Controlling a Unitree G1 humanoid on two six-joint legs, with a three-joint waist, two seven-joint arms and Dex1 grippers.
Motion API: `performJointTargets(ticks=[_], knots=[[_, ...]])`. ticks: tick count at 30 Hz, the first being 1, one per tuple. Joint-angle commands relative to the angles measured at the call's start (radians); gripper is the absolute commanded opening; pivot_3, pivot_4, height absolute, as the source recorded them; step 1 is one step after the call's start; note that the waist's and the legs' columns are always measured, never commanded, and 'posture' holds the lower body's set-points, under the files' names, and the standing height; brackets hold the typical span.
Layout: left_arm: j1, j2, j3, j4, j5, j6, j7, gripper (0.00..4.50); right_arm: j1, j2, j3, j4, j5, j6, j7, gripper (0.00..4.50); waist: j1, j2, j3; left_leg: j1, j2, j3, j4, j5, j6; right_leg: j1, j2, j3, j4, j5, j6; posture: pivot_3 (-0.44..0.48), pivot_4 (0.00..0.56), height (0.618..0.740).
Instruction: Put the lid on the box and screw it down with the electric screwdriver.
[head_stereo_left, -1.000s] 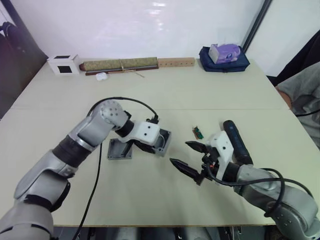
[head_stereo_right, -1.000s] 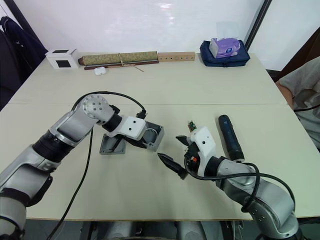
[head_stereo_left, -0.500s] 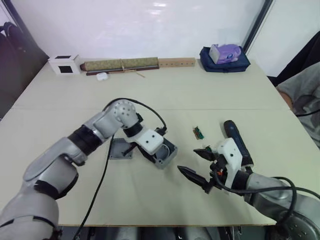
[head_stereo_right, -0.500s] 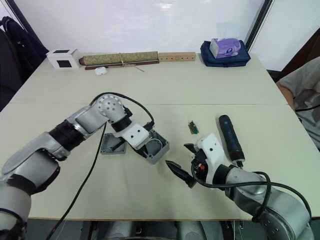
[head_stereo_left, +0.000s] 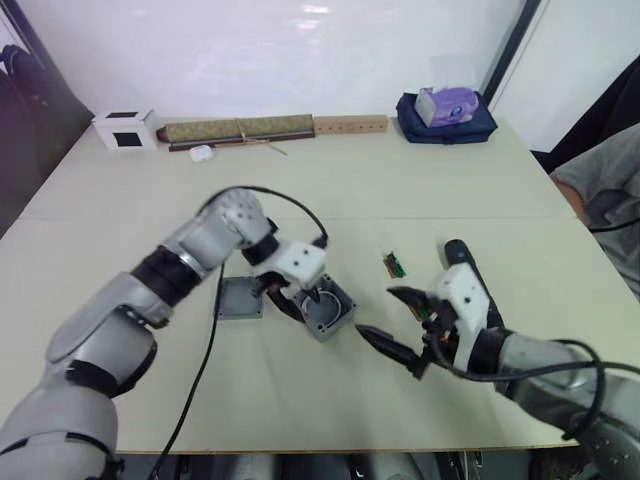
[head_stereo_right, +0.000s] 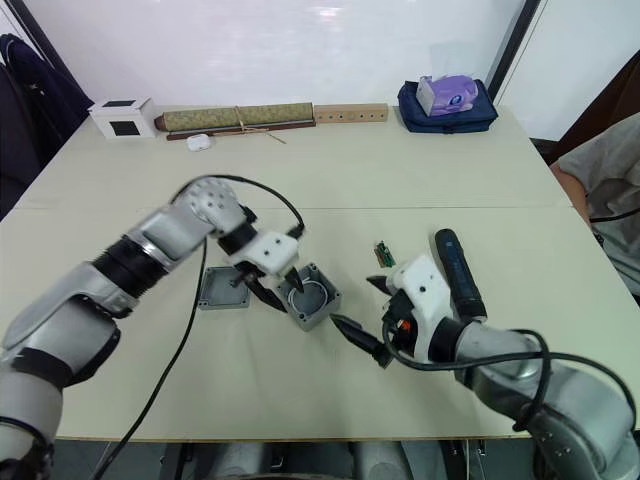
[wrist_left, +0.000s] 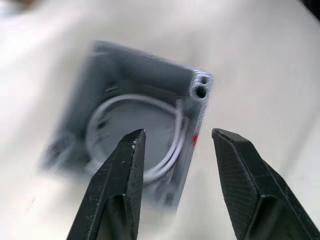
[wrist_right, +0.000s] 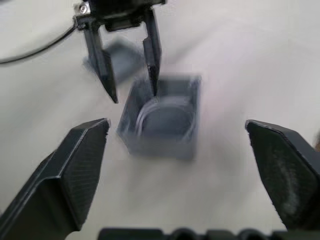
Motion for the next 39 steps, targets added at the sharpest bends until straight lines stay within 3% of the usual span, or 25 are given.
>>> performJointTargets(ticks=[1,6,9,11,13,17,22,31,39], knots=[[-0.011,0.056,0.174,-0.096,-0.054,0.269,0.107,2.16,-0.092,-0.045,-0.02,0.008,0.087,0.002,0.01,4.5,0.002,0.0,0.0,0.0,0.0,-0.001,0.0,0.0,0.0,0.0,0.0,-0.001,0.0,0.0,0.0,0.0,0.15,0.74],[0.032,0.096,0.257,-0.199,-0.044,0.474,0.22,2.16,-0.145,-0.077,0.012,0.011,0.125,0.002,0.006,4.5,0.004,0.0,0.0,0.0,0.001,-0.001,0.0,0.0,0.0,0.0,0.0,-0.001,0.0,0.0,0.0,0.0,0.15,0.74],[0.085,0.135,0.345,-0.296,-0.03,0.732,0.393,2.16,-0.224,-0.088,0.095,0.001,0.098,0.006,0.033,4.5,0.0,0.0,0.0,0.0,0.001,-0.001,0.0,0.0,0.0,0.0,-0.002,-0.001,0.0,0.0,0.0,0.0,0.15,0.74],[0.116,0.218,0.3,-0.353,0.012,1.151,0.523,2.16,-0.327,-0.08,0.208,0.025,0.006,-0.012,0.101,4.5,-0.01,-0.001,0.001,0.0,0.001,-0.001,0.0,0.0,0.0,0.0,-0.001,-0.001,0.001,0.0,0.0,0.0,0.15,0.74],[0.163,0.283,0.296,-0.39,-0.026,1.378,0.596,2.16,-0.394,-0.066,0.277,0.054,-0.057,-0.031,0.149,4.5,-0.028,0.001,0.001,0.0,0.0,-0.001,0.0,0.0,0.0,-0.001,0.0,0.0,0.002,0.0,0.0,0.0,0.15,0.74],[0.251,0.301,0.351,-0.431,-0.133,1.396,0.716,2.16,-0.378,-0.089,0.377,0.12,-0.216,-0.099,0.259,4.5,-0.014,0.0,0.001,0.0,0.001,-0.004,-0.001,0.0,0.0,-0.003,0.0,-0.002,0.007,-0.004,-0.002,0.0,0.15,0.74],[0.269,0.344,0.369,-0.414,-0.326,1.396,0.823,2.16,-0.376,-0.048,0.403,0.111,-0.264,-0.099,0.273,4.5,0.005,-0.001,0.001,-0.001,0.0,-0.005,0.0,0.001,-0.002,-0.003,-0.004,-0.003,0.008,-0.004,-0.002,0.0,0.15,0.74],[0.224,0.305,0.363,-0.321,-0.617,1.396,1.107,2.16,-0.336,-0.033,0.396,0.052,-0.281,-0.058,0.279,4.5,0.004,-0.001,0.001,-0.001,0.0,-0.005,0.0,0.001,-0.002,-0.003,-0.004,-0.003,0.008,-0.004,-0.002,0.0,0.15,0.74],[0.216,0.236,0.325,-0.229,-0.761,1.396,1.32,2.16,-0.333,-0.032,0.384,0.01,-0.287,-0.011,0.255,4.5,0.003,-0.001,0.001,-0.001,0.0,-0.005,0.0,0.001,-0.002,-0.003,-0.004,-0.003,0.008,-0.004,-0.002,0.0,0.15,0.74]])
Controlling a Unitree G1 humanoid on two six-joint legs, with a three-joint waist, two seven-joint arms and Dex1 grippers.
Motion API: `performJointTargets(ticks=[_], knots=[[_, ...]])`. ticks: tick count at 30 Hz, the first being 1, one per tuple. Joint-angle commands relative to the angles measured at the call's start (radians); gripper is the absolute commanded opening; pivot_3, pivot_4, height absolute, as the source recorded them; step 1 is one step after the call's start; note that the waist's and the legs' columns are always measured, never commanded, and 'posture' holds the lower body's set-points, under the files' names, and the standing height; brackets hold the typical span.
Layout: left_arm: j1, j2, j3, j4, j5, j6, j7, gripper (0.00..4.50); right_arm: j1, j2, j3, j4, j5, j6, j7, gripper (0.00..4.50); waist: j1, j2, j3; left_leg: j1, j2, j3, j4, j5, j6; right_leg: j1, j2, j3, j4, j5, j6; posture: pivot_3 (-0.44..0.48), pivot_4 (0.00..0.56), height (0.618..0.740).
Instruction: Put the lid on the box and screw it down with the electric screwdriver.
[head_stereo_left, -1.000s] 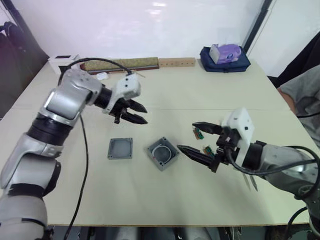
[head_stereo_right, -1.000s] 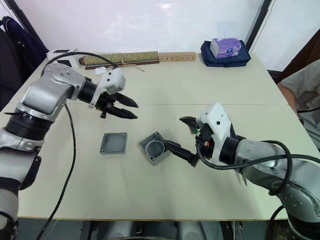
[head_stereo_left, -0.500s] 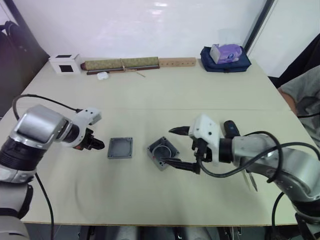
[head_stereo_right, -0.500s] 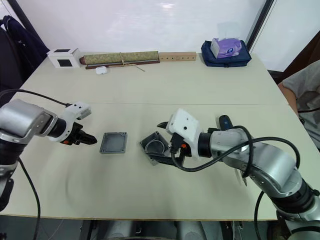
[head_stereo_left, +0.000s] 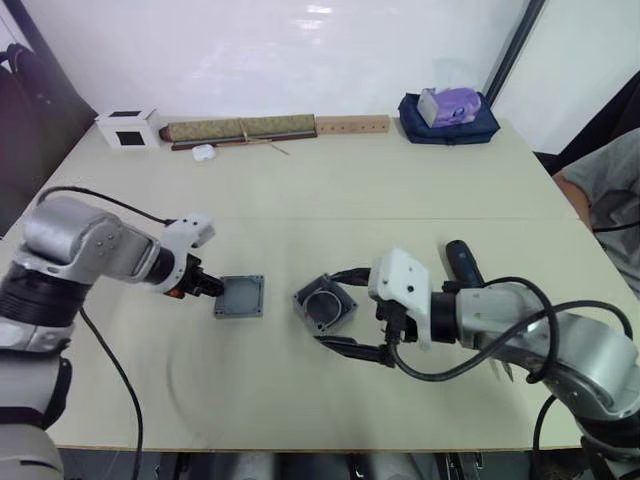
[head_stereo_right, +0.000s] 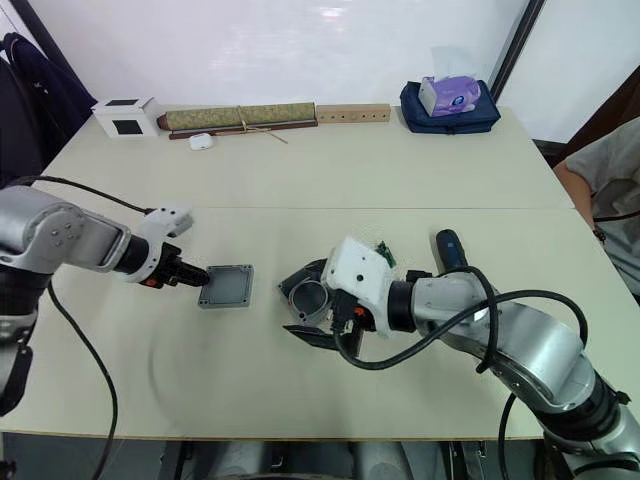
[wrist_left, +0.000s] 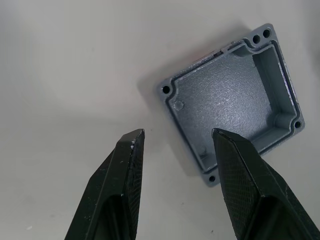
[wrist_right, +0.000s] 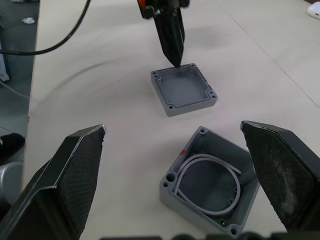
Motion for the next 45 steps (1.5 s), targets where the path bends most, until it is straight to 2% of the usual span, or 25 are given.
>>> performJointTargets(ticks=[1,3,5,6,8,9,10,14,16,17,19,21,23,25,27,31,33,35,45], knots=[[-0.014,-0.015,-0.016,0.023,-0.065,0.008,0.081,2.16,-0.005,0.001,-0.033,-0.041,-0.003,0.015,-0.017,4.5,0.001,0.0,0.0,0.0,0.0,0.0,0.0,0.0,0.0,0.0,0.0,0.0,0.0,0.0,0.0,0.0,0.15,0.74],[-0.009,-0.019,-0.026,0.034,-0.09,0.008,0.117,2.16,-0.004,0.003,-0.036,-0.047,-0.002,0.025,-0.025,4.5,0.001,0.0,0.0,0.0,0.0,0.0,0.0,0.0,0.0,0.0,0.0,0.0,0.0,0.0,0.0,0.0,0.15,0.74],[0.002,-0.025,-0.046,0.033,-0.112,0.008,0.149,1.64,0.004,0.007,-0.045,-0.056,0.001,0.035,-0.039,4.5,0.001,0.0,0.0,0.0,-0.001,0.0,0.0,0.0,0.0,0.0,-0.001,0.0,0.0,0.0,0.0,0.0,0.15,0.74],[0.004,-0.028,-0.05,0.033,-0.124,0.008,0.162,1.54,0.008,0.008,-0.048,-0.06,0.002,0.039,-0.045,4.5,0.001,0.0,0.0,0.0,-0.001,0.0,0.0,0.0,0.0,0.0,-0.001,0.0,0.0,0.0,0.0,0.0,0.15,0.74],[0.005,-0.039,-0.047,0.039,-0.141,0.008,0.191,0.56,0.015,0.008,-0.055,-0.064,0.001,0.045,-0.051,4.5,0.001,0.0,-0.001,0.001,-0.001,0.0,0.0,0.0,0.0,0.001,-0.001,0.0,0.0,0.0,0.0,0.0,0.15,0.74],[0.006,-0.048,-0.041,0.045,-0.147,0.008,0.208,0.2,0.02,0.005,-0.06,-0.065,0.001,0.046,-0.051,4.5,0.003,0.001,-0.001,0.001,-0.001,0.0,0.0,0.0,0.0,0.001,-0.001,0.0,0.0,0.0,0.0,0.0,0.15,0.74],[0.005,-0.056,-0.037,0.051,-0.155,0.008,0.224,0.02,0.026,0.001,-0.066,-0.066,0.001,0.046,-0.05,4.5,0.003,0.001,-0.001,0.001,-0.001,0.0,0.0,0.0,0.0,0.002,-0.001,0.0,0.0,0.0,0.0,0.0,0.15,0.74],[0.011,-0.084,-0.008,0.056,-0.179,0.008,0.276,0.02,0.043,-0.019,-0.083,-0.066,-0.003,0.047,-0.04,4.5,0.005,0.002,-0.002,0.004,-0.003,0.0,0.0,0.0,-0.001,0.005,-0.003,0.0,0.0,0.0,0.0,0.0,0.15,0.74],[0.012,-0.114,0.058,0.047,-0.142,0.008,0.277,0.02,0.054,-0.017,-0.111,-0.056,0.006,0.04,-0.039,4.5,0.006,0.002,-0.002,0.004,-0.004,-0.001,0.0,0.0,-0.001,0.005,-0.003,0.0,0.0,0.0,0.0,0.0,0.15,0.74],[-0.001,-0.118,0.087,0.045,-0.097,-0.049,0.252,0.02,0.058,0.017,-0.159,-0.033,0.044,0.029,-0.052,4.5,0.007,0.002,-0.002,0.005,-0.004,-0.001,0.0,0.0,-0.001,0.006,-0.003,-0.001,0.0,0.0,0.0,0.0,0.15,0.74],[-0.041,-0.118,0.125,0.064,0.013,-0.296,0.116,0.02,0.053,0.122,-0.28,0.047,0.137,-0.02,-0.1,4.5,0.006,0.0,-0.001,0.004,-0.006,-0.002,0.0,0.001,-0.002,0.006,-0.003,-0.002,0.0,0.0,0.0,0.0,0.15,0.74],[-0.062,-0.132,0.14,0.093,0.082,-0.44,0.029,0.02,0.042,0.174,-0.341,0.094,0.174,-0.042,-0.118,4.5,0.005,-0.001,-0.001,0.003,-0.006,-0.002,0.0,0.003,-0.006,0.005,-0.002,-0.002,0.0,0.001,0.0,0.0,0.15,0.74],[-0.066,-0.162,0.138,0.138,0.197,-0.679,-0.051,0.02,0.002,0.256,-0.392,0.172,0.234,-0.057,-0.184,4.5,0.004,0.0,-0.001,0.001,-0.006,-0.002,-0.001,0.004,-0.007,0.003,-0.002,-0.002,-0.001,0.001,0.0,0.0,0.15,0.74],[-0.083,-0.266,0.208,0.233,0.252,-0.887,-0.035,0.02,-0.063,0.311,-0.405,0.272,0.192,-0.078,-0.248,4.5,0.003,0.001,-0.001,0.002,-0.006,-0.001,-0.002,0.004,-0.008,0.003,-0.002,-0.002,-0.001,0.001,0.0,0.0,0.15,0.74],[-0.104,-0.353,0.279,0.304,0.264,-0.969,-0.013,0.02,-0.096,0.327,-0.411,0.329,0.162,-0.084,-0.276,4.5,0.004,0.001,-0.001,0.002,-0.006,-0.001,-0.002,0.004,-0.008,0.003,-0.002,-0.002,-0.001,0.001,0.0,0.0,0.15,0.74],[-0.11,-0.504,0.336,0.357,0.317,-1.208,-0.078,0.02,-0.153,0.341,-0.393,0.422,0.118,-0.082,-0.308,4.5,0.002,0.0,-0.001,-0.001,-0.006,0.0,-0.002,0.004,-0.008,-0.001,-0.003,-0.001,-0.001,0.001,0.0,0.0,0.15,0.74],[-0.106,-0.584,0.316,0.359,0.337,-1.282,-0.139,0.02,-0.192,0.372,-0.372,0.508,0.103,-0.091,-0.3,4.5,0.002,0.0,-0.001,-0.002,-0.006,0.001,-0.003,0.004,-0.008,-0.002,-0.003,-0.001,-0.001,0.001,0.0,0.0,0.15,0.74],[-0.107,-0.63,0.262,0.357,0.428,-1.39,-0.167,0.02,-0.205,0.372,-0.374,0.557,0.087,-0.088,-0.29,4.5,0.002,0.0,-0.001,-0.002,-0.006,0.001,-0.003,0.004,-0.008,-0.002,-0.003,0.0,-0.001,0.001,0.0,0.0,0.15,0.74],[-0.056,-0.704,0.263,0.239,0.457,-1.332,-0.217,0.02,-0.249,0.371,-0.396,0.555,0.092,-0.055,-0.287,4.5,-0.006,0.001,-0.001,-0.001,-0.004,0.001,-0.003,0.004,-0.008,-0.003,0.0,0.001,0.001,0.001,0.001,0.0,0.15,0.74]])
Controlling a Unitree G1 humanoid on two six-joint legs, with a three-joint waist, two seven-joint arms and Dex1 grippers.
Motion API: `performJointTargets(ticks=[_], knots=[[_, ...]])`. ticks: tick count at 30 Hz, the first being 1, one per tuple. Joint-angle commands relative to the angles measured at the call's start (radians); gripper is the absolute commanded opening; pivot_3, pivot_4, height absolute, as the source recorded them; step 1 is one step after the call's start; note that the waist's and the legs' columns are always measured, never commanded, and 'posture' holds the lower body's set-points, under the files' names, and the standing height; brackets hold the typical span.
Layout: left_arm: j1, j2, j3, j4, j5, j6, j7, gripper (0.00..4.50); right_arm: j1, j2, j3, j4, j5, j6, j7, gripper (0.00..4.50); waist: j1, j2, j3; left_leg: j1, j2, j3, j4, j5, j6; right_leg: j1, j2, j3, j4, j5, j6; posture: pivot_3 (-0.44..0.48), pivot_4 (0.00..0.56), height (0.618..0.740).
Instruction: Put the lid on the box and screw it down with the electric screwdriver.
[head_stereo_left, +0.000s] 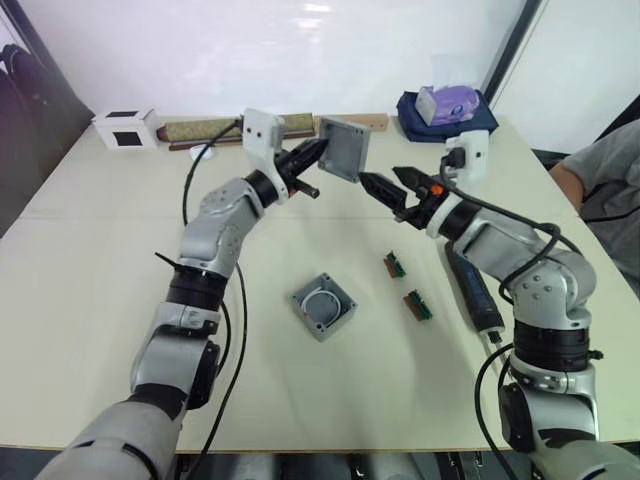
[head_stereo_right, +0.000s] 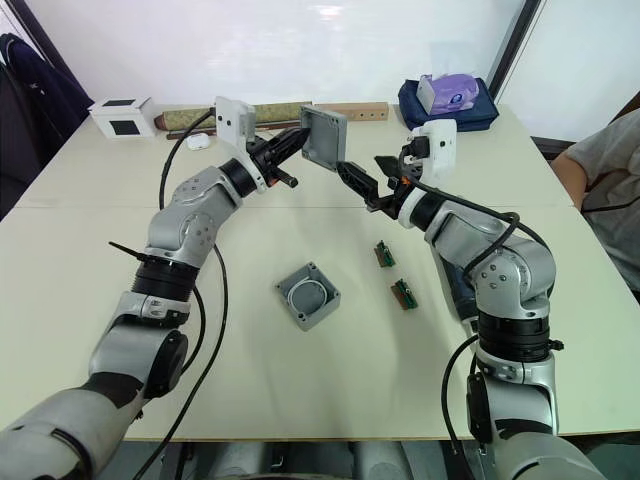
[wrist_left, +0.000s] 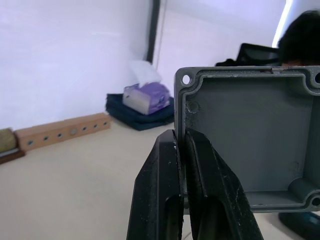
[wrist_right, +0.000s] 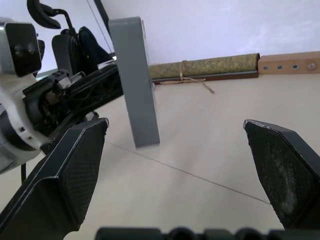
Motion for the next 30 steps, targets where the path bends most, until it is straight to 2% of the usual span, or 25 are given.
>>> performJointTargets(ticks=[1,9,10,11,20,21,29,30], knots=[[0.005,-0.006,0.023,-0.066,0.006,0.006,-0.006,0.02,-0.022,-0.007,-0.022,-0.038,0.014,0.005,0.011,4.5,0.003,0.0,0.0,0.0,0.0,0.0,0.0,0.0,0.0,0.0,0.0,0.0,0.0,0.0,0.0,0.0,0.15,0.74],[0.025,-0.015,0.029,-0.095,0.01,0.042,-0.015,0.02,-0.009,-0.025,-0.017,-0.061,0.015,0.051,0.027,4.5,0.007,0.0,0.0,0.0,0.0,0.0,0.0,0.0,0.0,0.0,-0.001,0.0,0.0,0.0,0.0,0.0,0.15,0.74],[0.024,-0.016,0.03,-0.097,0.011,0.045,-0.017,0.0,-0.009,-0.025,-0.014,-0.061,0.012,0.055,0.027,4.03,0.007,0.0,0.0,0.0,0.0,0.0,0.0,0.0,0.0,0.0,-0.001,0.0,0.0,0.0,0.0,0.0,0.15,0.74],[0.023,-0.018,0.03,-0.099,0.012,0.047,-0.017,0.0,-0.009,-0.024,-0.014,-0.061,0.011,0.059,0.027,3.89,0.007,0.0,0.0,0.0,0.0,0.0,0.0,0.0,0.0,0.0,-0.001,0.0,0.0,0.0,0.0,0.0,0.15,0.74],[0.013,-0.022,0.024,-0.092,0.036,0.053,-0.047,0.0,-0.016,0.001,-0.014,-0.046,-0.011,0.079,0.005,0.39,0.005,0.0,0.0,0.0,0.0,0.0,0.0,0.0,0.0,0.0,0.0,0.0,0.0,0.0,0.0,0.0,0.15,0.74],[0.013,-0.024,0.026,-0.093,0.037,0.055,-0.046,0.0,-0.016,0.003,-0.017,-0.047,-0.011,0.081,0.004,0.12,0.005,0.0,0.0,0.0,0.0,0.0,0.0,0.0,0.0,0.0,0.0,0.0,0.0,0.0,0.0,0.0,0.15,0.74],[0.025,-0.031,0.022,-0.114,0.03,0.077,-0.063,0.0,0.002,0.004,-0.009,-0.065,-0.019,0.069,0.01,0.13,0.007,0.0,0.0,0.0,0.0,0.0,0.0,0.0,0.0,0.0,-0.001,0.0,-0.001,0.0,0.0,0.0,0.15,0.74],[0.027,-0.03,0.025,-0.12,0.027,0.082,-0.061,0.33,0.006,0.009,-0.009,-0.07,-0.017,0.066,0.009,0.13,0.007,0.0,0.0,0.0,0.0,0.0,0.0,0.0,0.0,0.0,-0.001,0.0,-0.001,0.0,0.0,0.0,0.15,0.74]])
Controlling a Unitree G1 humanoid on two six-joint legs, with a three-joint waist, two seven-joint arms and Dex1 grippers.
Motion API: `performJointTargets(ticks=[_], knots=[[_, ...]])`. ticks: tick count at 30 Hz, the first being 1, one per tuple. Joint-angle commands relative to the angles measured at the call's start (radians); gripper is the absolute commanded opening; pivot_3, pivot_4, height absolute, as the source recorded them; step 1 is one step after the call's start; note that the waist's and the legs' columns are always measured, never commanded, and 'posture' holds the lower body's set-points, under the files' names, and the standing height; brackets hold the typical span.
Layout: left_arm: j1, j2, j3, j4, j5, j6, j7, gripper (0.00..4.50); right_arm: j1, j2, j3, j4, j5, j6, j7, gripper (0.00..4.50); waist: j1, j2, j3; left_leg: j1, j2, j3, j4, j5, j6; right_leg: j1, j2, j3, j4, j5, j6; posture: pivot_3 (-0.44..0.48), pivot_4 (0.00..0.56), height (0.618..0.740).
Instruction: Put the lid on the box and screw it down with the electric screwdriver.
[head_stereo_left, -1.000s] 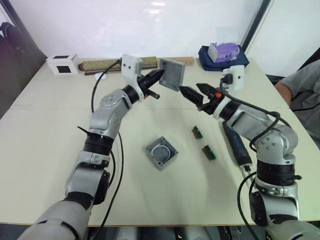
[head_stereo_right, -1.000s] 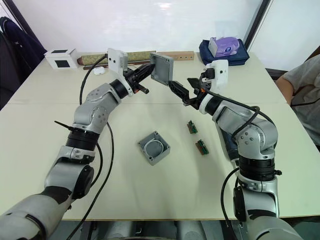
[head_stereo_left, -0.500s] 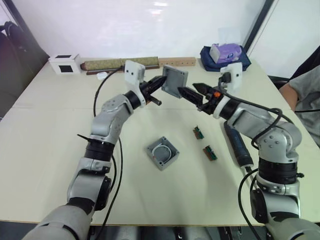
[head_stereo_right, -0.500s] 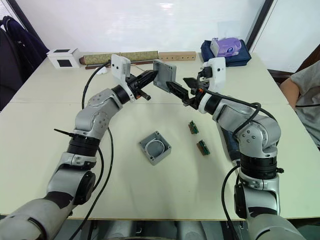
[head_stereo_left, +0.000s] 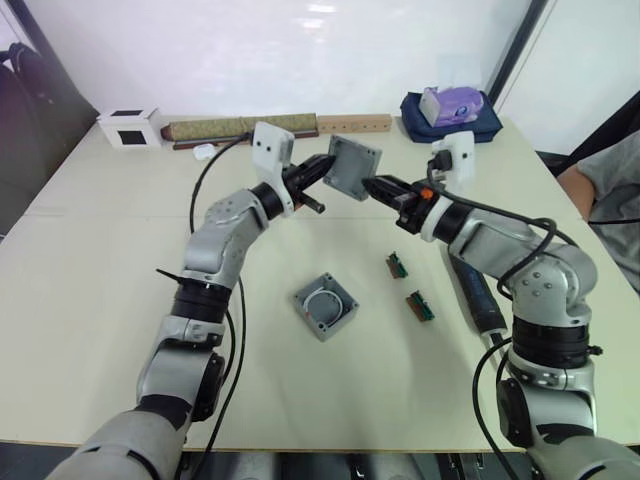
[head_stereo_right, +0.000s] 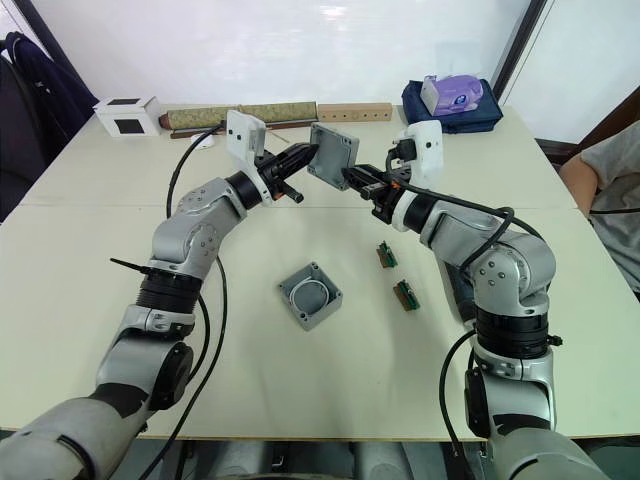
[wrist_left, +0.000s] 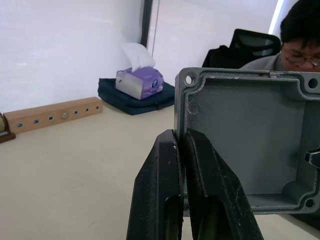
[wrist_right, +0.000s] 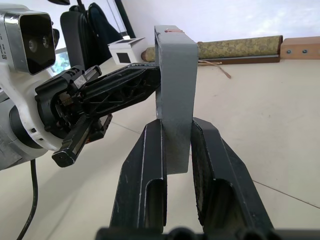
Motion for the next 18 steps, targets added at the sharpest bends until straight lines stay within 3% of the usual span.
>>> performJointTargets(ticks=[1,3,9,12,14,17,18], knots=[[-0.007,0.002,0.012,-0.077,-0.029,0.02,-0.048,0.66,0.009,0.011,-0.019,-0.045,-0.003,-0.032,0.004,0.13,0.0,0.0,0.0,0.0,0.0,0.0,0.0,0.0,0.0,0.0,0.0,0.0,0.0,0.0,0.0,0.0,0.15,0.74],[-0.003,0.012,0.021,-0.093,-0.038,0.03,-0.063,1.17,0.015,0.023,-0.022,-0.05,-0.001,-0.037,-0.002,0.13,-0.001,0.0,0.0,0.0,0.0,0.0,0.0,0.0,0.0,0.0,0.0,0.0,0.0,0.0,0.0,0.0,0.15,0.74],[-0.002,0.069,0.069,-0.121,-0.088,0.147,-0.093,3.46,0.024,0.043,-0.023,-0.068,-0.018,-0.067,-0.006,0.13,-0.005,0.0,0.0,0.0,0.001,0.0,0.0,0.0,0.0,0.0,0.001,0.0,0.0,0.0,0.0,0.0,0.15,0.74],[0.008,0.127,0.11,-0.175,-0.143,0.228,-0.119,3.46,0.044,0.03,-0.012,-0.113,-0.079,-0.128,-0.013,0.13,-0.004,0.0,0.0,0.0,0.001,0.0,0.0,0.0,0.0,0.0,0.001,0.0,0.0,0.0,0.0,0.0,0.15,0.74],[0.033,0.178,0.122,-0.223,-0.158,0.267,-0.138,3.46,0.099,-0.052,0.064,-0.207,-0.254,-0.22,-0.032,0.13,-0.004,0.0,0.0,0.0,0.001,0.0,-0.001,0.0,0.0,0.0,0.001,0.0,0.0,0.0,0.0,0.0,0.15,0.74],[0.079,0.221,0.136,-0.281,-0.185,0.32,-0.143,2.8,0.23,-0.207,0.228,-0.341,-0.542,-0.415,-0.004,0.13,0.003,0.0,0.0,0.0,0.001,0.0,-0.001,0.0,0.0,0.0,0.0,0.0,-0.001,0.0,0.0,0.0,0.15,0.74],[0.093,0.229,0.137,-0.3,-0.195,0.337,-0.143,2.3,0.277,-0.224,0.249,-0.37,-0.58,-0.459,0.002,0.13,0.001,0.0,0.0,0.0,-0.001,0.0,-0.001,0.0,0.0,0.0,0.0,0.0,-0.001,0.0,0.0,0.0,0.15,0.74]])
